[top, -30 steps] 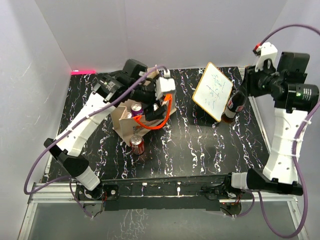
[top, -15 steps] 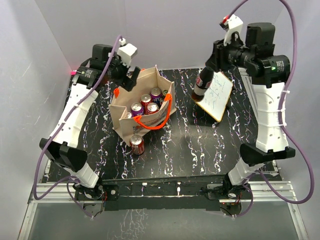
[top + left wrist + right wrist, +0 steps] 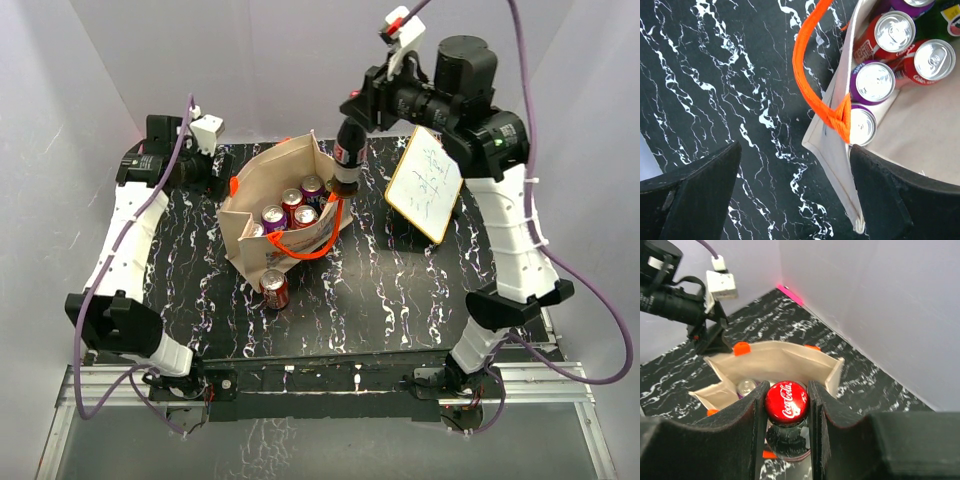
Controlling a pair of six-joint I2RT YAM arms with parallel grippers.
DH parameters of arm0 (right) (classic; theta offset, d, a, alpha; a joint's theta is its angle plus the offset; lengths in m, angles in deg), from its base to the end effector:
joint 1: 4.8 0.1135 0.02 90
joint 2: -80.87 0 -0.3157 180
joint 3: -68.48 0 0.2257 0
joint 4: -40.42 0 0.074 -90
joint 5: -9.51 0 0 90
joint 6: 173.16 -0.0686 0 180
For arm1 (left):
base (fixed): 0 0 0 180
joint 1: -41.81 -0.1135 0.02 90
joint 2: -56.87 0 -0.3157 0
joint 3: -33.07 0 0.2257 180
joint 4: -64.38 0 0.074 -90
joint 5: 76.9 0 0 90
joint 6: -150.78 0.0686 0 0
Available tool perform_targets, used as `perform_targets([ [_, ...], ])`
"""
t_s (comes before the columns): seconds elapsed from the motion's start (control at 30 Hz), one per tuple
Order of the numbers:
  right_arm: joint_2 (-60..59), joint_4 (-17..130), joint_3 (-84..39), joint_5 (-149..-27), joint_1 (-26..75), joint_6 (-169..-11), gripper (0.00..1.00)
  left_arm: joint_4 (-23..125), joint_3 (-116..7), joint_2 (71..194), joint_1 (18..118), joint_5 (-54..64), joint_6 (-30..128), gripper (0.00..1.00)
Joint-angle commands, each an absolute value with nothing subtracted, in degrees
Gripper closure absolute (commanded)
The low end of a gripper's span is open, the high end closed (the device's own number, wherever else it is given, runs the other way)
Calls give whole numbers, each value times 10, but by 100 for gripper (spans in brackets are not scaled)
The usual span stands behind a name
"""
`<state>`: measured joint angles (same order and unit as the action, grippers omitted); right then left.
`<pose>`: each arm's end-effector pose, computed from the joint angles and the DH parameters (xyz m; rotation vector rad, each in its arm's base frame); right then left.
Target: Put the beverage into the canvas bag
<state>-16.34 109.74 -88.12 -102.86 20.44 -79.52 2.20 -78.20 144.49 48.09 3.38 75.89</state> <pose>0.2692 0.1558 0.5973 -0.7167 1.6194 0.6143 0.3212 -0.0470 0.4313 0.5041 2.1764 -0.1064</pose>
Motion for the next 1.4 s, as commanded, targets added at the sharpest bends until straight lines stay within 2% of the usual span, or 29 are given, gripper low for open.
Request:
perform_targets([
  [0.0, -176, 916, -944, -1025, 260, -814, 92, 0, -753, 1381, 459, -31, 754, 15],
  [0.1, -188, 896, -938, -1016, 296, -810, 92, -8, -730, 1367, 453, -74, 761, 20],
  [0.23, -200, 872, -918, -1010, 324, -811, 92, -8, -713, 1356, 448, -105, 762, 22],
  [1.03, -234, 861, -756, -1090, 365, -870, 92, 13, -689, 1341, 438, -145, 754, 20],
  [1.37, -210, 863, -671, -1078, 364, -812, 92, 19, -682, 1343, 438, -161, 755, 20],
])
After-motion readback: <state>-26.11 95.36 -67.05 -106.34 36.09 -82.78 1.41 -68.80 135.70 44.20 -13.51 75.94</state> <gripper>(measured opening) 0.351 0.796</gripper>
